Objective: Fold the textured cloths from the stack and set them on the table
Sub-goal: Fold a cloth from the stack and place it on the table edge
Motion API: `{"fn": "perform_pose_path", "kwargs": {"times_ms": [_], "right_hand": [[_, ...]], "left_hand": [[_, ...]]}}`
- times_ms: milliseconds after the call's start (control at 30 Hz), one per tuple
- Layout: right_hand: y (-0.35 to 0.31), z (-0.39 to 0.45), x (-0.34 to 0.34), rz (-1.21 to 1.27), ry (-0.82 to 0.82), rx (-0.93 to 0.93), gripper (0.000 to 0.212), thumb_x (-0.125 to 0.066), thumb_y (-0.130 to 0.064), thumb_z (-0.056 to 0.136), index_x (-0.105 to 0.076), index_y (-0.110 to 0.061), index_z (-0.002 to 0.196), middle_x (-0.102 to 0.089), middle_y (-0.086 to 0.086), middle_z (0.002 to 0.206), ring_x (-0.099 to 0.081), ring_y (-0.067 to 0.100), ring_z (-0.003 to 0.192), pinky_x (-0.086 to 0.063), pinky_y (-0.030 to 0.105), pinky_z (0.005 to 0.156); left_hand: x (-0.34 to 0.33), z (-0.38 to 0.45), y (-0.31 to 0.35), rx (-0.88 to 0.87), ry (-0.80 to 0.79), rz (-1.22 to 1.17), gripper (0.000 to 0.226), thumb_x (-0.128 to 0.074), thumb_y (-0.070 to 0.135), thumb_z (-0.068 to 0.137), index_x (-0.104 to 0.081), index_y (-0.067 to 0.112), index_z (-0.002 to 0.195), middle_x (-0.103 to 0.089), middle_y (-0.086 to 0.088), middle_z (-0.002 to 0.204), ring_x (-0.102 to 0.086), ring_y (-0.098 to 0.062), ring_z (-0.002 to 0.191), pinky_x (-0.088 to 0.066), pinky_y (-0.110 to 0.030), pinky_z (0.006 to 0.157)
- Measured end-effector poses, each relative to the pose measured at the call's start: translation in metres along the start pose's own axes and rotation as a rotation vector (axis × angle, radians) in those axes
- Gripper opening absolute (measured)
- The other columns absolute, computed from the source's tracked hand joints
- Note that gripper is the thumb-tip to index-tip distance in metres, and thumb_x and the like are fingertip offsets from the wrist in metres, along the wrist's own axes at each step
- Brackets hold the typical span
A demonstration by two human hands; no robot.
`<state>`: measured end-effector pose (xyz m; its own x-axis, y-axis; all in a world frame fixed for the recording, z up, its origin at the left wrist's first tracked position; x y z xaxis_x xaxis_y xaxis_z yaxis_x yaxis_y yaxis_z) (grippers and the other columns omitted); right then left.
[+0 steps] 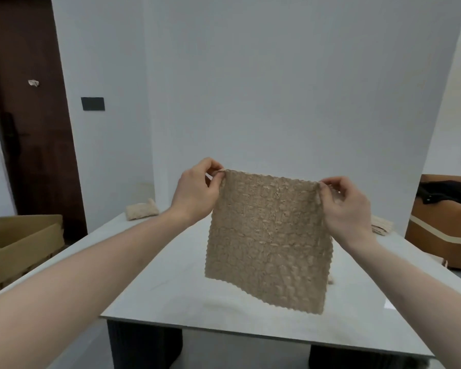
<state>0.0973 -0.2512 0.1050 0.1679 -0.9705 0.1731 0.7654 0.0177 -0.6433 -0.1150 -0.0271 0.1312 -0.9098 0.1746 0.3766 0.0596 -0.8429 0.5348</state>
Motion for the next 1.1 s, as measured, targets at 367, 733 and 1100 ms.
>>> {"fn": "perform_pose_path", "kwargs": {"times_ms": [367,733,1100], "right_hand": [[0.067,-0.038,-0.029,-0.187,-0.322,-0.138,0.012,-0.063,-0.018,0.097,-0.072,-0.026,0.098,-0.072,-0.013,0.089,-0.067,0.009,0.090,-0.044,0.026,0.081],[0.139,-0.038,-0.073,-0.427,-0.423,-0.254,0.006,-0.072,-0.032,0.091,-0.071,-0.030,0.085,-0.073,-0.007,0.091,-0.066,0.021,0.096,-0.053,0.036,0.084],[0.154,-0.011,-0.099,-0.443,-0.334,-0.188,0.008,-0.071,-0.028,0.092,-0.073,-0.030,0.084,-0.068,-0.014,0.081,-0.065,0.016,0.083,-0.047,0.032,0.073]], "left_hand": [[-0.014,-0.050,-0.075,0.205,-0.312,0.283,0.025,-0.061,0.046,0.095,-0.064,0.029,0.076,-0.067,0.015,0.075,-0.063,-0.005,0.072,-0.056,-0.035,0.073],[-0.079,-0.055,-0.144,0.589,-0.427,0.178,0.023,-0.066,0.037,0.095,-0.072,0.020,0.081,-0.074,0.007,0.065,-0.069,-0.010,0.062,-0.051,-0.025,0.062],[-0.098,-0.040,-0.161,0.690,-0.251,-0.051,0.007,-0.067,0.028,0.095,-0.071,0.023,0.092,-0.077,0.001,0.087,-0.073,-0.018,0.075,-0.057,-0.027,0.055]]}}
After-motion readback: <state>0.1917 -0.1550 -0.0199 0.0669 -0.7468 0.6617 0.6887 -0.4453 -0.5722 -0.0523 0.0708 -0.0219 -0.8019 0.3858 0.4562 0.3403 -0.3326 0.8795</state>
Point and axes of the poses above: each hand's wrist, its own z-axis towards the middle knuckle, its own x-axis out of the back of the hand, y = z × x, the point moved 4 cm from there along z, towards the middle knuckle
